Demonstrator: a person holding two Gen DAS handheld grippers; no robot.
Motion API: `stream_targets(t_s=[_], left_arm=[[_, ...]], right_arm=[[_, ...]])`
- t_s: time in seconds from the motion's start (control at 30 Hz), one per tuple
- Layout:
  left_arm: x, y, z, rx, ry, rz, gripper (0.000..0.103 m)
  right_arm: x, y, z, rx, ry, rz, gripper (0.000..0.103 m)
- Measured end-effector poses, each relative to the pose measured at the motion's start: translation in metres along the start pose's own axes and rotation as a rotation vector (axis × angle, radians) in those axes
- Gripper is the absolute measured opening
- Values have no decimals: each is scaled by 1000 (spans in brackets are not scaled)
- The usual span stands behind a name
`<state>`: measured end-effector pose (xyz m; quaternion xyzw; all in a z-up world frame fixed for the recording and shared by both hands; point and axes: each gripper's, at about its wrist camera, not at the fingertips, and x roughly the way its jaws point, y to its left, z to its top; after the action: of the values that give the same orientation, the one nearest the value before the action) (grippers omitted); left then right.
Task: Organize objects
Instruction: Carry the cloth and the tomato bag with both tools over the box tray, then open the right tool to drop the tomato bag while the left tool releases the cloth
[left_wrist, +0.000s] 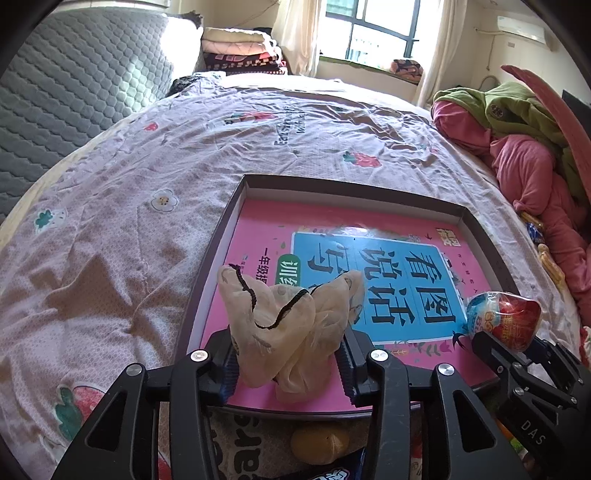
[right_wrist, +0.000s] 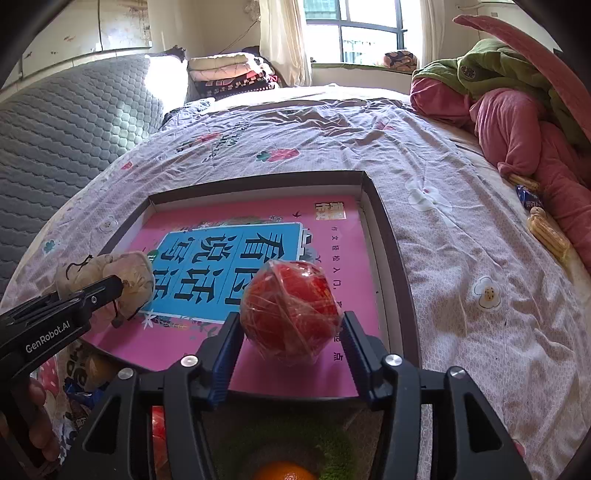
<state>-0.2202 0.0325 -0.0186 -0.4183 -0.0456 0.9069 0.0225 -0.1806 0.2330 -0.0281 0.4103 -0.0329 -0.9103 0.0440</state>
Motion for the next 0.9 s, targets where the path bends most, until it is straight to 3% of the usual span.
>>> stream_targets(t_s=[0.47,0.6,0.9], left_arm=[[-4,4,0,-6,14,-20,59],[-11,3,3,4,-13,-1,62],[-32,4,7,-4,-85,-45,73]], right_arm=[[-8,2,0,7,-18,-1,60],[-12,3,1,6,-31,-1,62],[-25,-2,1,14,-64,-15,65]])
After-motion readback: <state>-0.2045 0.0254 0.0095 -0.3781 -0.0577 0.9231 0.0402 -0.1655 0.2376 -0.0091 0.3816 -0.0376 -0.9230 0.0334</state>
